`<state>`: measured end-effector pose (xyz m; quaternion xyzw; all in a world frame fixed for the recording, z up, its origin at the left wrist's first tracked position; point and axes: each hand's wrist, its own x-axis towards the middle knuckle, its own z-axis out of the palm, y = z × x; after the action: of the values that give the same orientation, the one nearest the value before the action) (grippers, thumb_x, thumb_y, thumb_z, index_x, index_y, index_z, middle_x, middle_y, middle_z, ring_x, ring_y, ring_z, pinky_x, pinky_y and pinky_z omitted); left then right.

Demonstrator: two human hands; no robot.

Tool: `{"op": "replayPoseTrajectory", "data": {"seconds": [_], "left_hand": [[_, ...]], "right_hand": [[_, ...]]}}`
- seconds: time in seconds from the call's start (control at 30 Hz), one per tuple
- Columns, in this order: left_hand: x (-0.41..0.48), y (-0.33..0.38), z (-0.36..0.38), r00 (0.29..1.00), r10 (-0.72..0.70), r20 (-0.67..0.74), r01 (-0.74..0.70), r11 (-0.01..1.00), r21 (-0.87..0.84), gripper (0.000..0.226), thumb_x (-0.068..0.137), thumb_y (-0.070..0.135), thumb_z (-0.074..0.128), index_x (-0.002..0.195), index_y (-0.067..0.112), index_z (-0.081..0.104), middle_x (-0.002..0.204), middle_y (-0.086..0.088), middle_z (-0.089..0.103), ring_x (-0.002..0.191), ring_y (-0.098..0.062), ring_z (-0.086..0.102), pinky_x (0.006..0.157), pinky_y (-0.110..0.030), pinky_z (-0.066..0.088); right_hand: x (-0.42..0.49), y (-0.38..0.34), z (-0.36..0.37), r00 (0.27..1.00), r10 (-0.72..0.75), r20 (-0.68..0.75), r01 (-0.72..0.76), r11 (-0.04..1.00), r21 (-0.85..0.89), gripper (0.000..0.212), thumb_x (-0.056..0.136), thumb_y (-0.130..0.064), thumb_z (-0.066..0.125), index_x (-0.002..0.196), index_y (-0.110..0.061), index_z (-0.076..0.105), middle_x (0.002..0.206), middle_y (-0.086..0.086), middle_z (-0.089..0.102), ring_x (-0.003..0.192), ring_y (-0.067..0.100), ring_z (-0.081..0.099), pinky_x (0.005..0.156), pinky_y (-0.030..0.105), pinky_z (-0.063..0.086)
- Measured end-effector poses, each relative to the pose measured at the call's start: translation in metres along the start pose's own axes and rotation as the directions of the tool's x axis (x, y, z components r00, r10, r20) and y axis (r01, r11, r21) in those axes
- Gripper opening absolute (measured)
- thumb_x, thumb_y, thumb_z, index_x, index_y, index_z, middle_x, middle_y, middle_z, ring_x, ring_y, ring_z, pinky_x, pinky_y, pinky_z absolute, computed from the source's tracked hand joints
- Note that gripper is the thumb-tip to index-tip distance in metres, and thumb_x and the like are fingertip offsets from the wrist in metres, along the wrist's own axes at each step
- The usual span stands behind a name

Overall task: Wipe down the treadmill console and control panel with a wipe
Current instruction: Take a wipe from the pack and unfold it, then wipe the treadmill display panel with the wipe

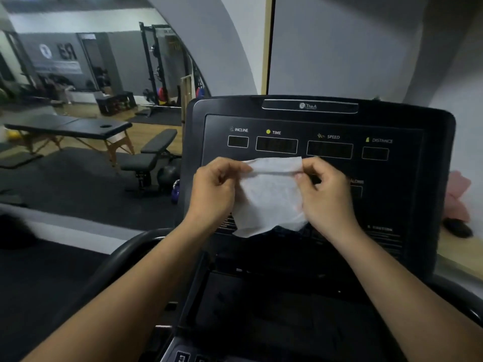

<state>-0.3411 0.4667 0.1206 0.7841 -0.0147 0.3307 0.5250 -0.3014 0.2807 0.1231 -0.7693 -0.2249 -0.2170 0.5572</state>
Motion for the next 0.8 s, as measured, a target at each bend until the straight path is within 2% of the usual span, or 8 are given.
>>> {"op": "replayPoseTrajectory", "data": {"seconds": [0.13, 0.23, 0.37, 0.43, 0.53, 0.63, 0.73, 0.8], "left_hand": [[0.011, 0.004, -0.011, 0.99, 0.141, 0.001, -0.14, 0.981, 0.132, 0.035, 0.084, -0.003, 0.063, 0.11, 0.019, 0.072, 0.101, 0.012, 0.064, 0.089, 0.007, 0.058, 0.078, -0.011, 0.044], [0.015, 0.002, -0.015, 0.971, 0.228, 0.068, -0.237, 0.95, 0.205, 0.047, 0.079, 0.0, 0.07, 0.123, 0.016, 0.063, 0.117, 0.007, 0.056, 0.105, 0.009, 0.051, 0.089, -0.007, 0.039], [0.033, 0.001, -0.02, 0.951, 0.298, 0.084, -0.309, 0.907, 0.286, 0.049, 0.082, -0.01, 0.062, 0.123, 0.015, 0.063, 0.121, -0.002, 0.052, 0.106, -0.008, 0.053, 0.089, -0.008, 0.039], [0.05, 0.003, -0.024, 0.946, 0.315, 0.076, -0.322, 0.894, 0.312, 0.039, 0.086, -0.008, 0.061, 0.118, 0.015, 0.067, 0.123, -0.006, 0.051, 0.108, -0.016, 0.054, 0.089, -0.017, 0.046], [0.073, 0.003, -0.032, 0.942, 0.333, 0.03, -0.324, 0.887, 0.33, 0.029, 0.089, -0.004, 0.062, 0.112, 0.011, 0.071, 0.123, -0.009, 0.052, 0.11, -0.021, 0.054, 0.094, -0.032, 0.05], [0.082, 0.0, -0.034, 0.923, 0.385, -0.02, -0.357, 0.872, 0.336, 0.027, 0.09, -0.003, 0.062, 0.113, 0.006, 0.071, 0.115, -0.003, 0.052, 0.102, -0.014, 0.053, 0.09, -0.023, 0.049], [0.096, -0.003, -0.037, 0.89, 0.454, -0.038, -0.41, 0.835, 0.368, 0.031, 0.088, -0.006, 0.06, 0.117, 0.001, 0.068, 0.115, -0.01, 0.056, 0.1, -0.01, 0.05, 0.085, -0.012, 0.046], [0.111, -0.003, -0.038, 0.892, 0.452, 0.015, -0.417, 0.809, 0.415, 0.035, 0.088, -0.004, 0.057, 0.12, 0.003, 0.066, 0.122, -0.014, 0.056, 0.107, -0.016, 0.05, 0.091, -0.023, 0.047]], "right_hand": [[0.017, -0.005, 0.009, 0.999, -0.037, 0.026, 0.038, 0.998, -0.048, 0.008, 0.091, -0.013, 0.063, 0.085, -0.018, 0.063, 0.078, -0.007, 0.066, 0.073, 0.013, 0.064, 0.07, 0.034, 0.054], [0.026, -0.007, 0.016, 0.998, -0.028, 0.06, 0.033, 0.996, -0.082, 0.012, 0.089, -0.017, 0.066, 0.079, -0.014, 0.061, 0.069, 0.007, 0.067, 0.065, 0.032, 0.064, 0.063, 0.042, 0.054], [0.043, -0.022, 0.018, 0.998, -0.03, 0.056, 0.038, 0.989, -0.146, 0.015, 0.092, -0.019, 0.062, 0.08, -0.013, 0.058, 0.057, 0.004, 0.063, 0.053, 0.033, 0.059, 0.061, 0.05, 0.057], [0.058, -0.032, 0.02, 0.998, -0.047, 0.035, 0.053, 0.981, -0.188, 0.014, 0.093, -0.02, 0.062, 0.081, -0.013, 0.058, 0.057, 0.003, 0.065, 0.054, 0.03, 0.062, 0.065, 0.051, 0.057], [0.08, -0.043, 0.026, 0.997, -0.075, -0.002, 0.071, 0.963, -0.259, 0.013, 0.091, -0.022, 0.061, 0.082, -0.014, 0.06, 0.059, 0.001, 0.066, 0.06, 0.029, 0.063, 0.073, 0.047, 0.056], [0.087, -0.05, 0.033, 0.995, -0.099, -0.033, 0.081, 0.934, -0.348, 0.012, 0.09, -0.025, 0.063, 0.08, -0.017, 0.063, 0.064, -0.007, 0.062, 0.075, 0.025, 0.062, 0.076, 0.031, 0.049], [0.105, -0.057, 0.043, 0.995, -0.065, -0.079, 0.029, 0.922, -0.385, 0.012, 0.089, -0.021, 0.063, 0.078, -0.016, 0.063, 0.062, -0.008, 0.056, 0.072, 0.021, 0.057, 0.068, 0.026, 0.041], [0.124, -0.062, 0.05, 0.993, 0.006, -0.122, -0.045, 0.948, -0.315, 0.005, 0.088, -0.019, 0.061, 0.084, -0.017, 0.063, 0.069, -0.008, 0.058, 0.076, 0.019, 0.061, 0.072, 0.026, 0.047]]}}
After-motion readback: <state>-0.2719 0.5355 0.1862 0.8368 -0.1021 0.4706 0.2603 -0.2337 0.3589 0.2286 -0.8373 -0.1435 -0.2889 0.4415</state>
